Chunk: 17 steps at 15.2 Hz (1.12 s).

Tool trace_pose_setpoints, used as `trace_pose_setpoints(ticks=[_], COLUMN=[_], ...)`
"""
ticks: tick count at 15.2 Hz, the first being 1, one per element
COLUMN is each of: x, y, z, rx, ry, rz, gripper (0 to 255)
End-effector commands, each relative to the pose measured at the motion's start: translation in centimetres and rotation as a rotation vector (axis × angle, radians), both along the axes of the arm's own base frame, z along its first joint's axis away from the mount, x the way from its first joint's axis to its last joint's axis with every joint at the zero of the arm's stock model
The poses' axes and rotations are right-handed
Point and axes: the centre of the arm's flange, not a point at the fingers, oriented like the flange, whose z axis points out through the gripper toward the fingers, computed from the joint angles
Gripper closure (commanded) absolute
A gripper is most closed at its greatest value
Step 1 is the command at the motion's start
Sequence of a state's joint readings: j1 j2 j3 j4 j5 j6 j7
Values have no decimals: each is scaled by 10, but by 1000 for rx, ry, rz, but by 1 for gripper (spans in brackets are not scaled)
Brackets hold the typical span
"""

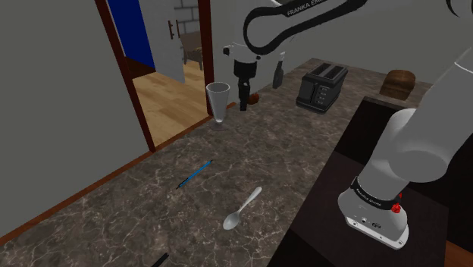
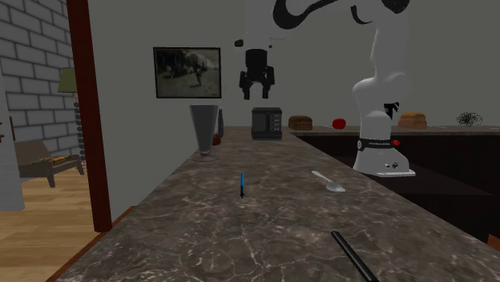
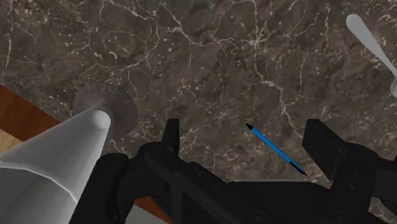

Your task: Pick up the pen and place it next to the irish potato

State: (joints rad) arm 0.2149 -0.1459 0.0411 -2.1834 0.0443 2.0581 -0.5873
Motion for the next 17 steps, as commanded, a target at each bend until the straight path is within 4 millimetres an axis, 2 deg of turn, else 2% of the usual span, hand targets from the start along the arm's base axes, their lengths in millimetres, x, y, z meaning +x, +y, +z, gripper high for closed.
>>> trace_pose_setpoints(ticks=[1, 9, 17], x=[10, 34, 30], y=[19, 104, 188], z=[-17, -85, -158], rx=[-14, -70, -126], ry=[0, 1, 1], rz=[87, 423, 759], gripper=[0, 0, 0])
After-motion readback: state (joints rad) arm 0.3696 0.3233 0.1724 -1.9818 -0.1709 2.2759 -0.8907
